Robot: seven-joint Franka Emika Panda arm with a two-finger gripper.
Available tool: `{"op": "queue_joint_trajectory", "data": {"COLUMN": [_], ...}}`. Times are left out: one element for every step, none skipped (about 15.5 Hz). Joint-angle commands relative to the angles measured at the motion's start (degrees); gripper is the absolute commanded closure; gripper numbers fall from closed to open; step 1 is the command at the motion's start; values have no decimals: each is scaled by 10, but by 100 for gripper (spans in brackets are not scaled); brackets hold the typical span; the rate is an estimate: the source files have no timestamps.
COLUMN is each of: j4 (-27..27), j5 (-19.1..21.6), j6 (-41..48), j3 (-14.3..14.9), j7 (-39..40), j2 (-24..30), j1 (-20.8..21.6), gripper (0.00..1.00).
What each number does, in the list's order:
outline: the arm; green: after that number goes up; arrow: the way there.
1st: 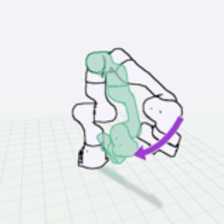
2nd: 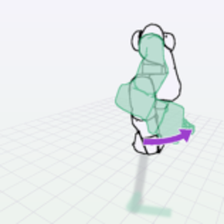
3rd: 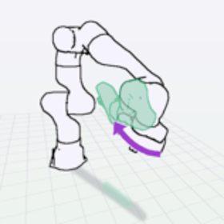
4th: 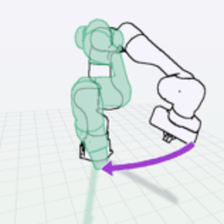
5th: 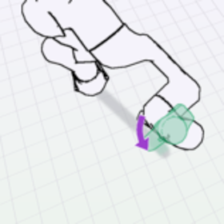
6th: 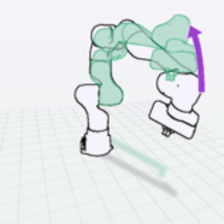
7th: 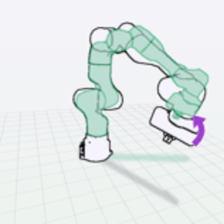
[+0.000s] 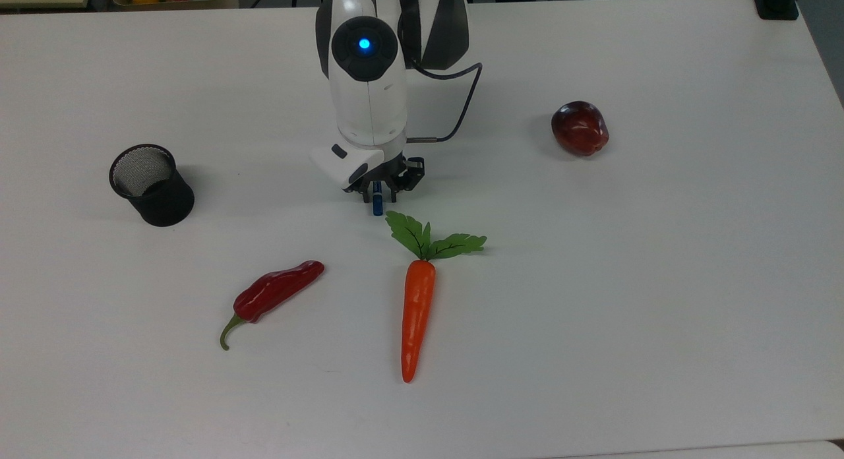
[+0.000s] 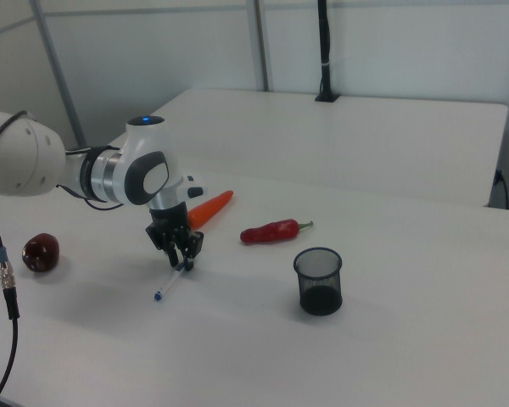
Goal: Place marker
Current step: 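Close the gripper on the marker's capped end, then lift the marker and carry it toward the black mesh pen cup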
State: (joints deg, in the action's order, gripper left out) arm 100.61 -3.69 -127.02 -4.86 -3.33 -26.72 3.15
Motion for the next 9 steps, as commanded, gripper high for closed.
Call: {"op": "queue_joint_trajectory", "data": {"j4": [6, 6, 6, 6, 6, 4, -1, -5, -8], "j5": [-9, -9, -9, -9, -9, -9, -10, -9, -9], "j6": [-10, -9, -6, -4, -2, 10, 23, 34, 46], "j3": [4, 4, 4, 4, 4, 4, 4, 4, 4], "j7": [-16, -18, -20, -21, -25, -33, -41, -51, -58], "j2": [3, 4, 5, 7, 10, 12, 16, 24, 32], "j1": [10, 10, 11, 11, 11, 11, 12, 18, 23], "gripper": [81, 86, 88, 89, 89, 89, 89, 89, 89]}}
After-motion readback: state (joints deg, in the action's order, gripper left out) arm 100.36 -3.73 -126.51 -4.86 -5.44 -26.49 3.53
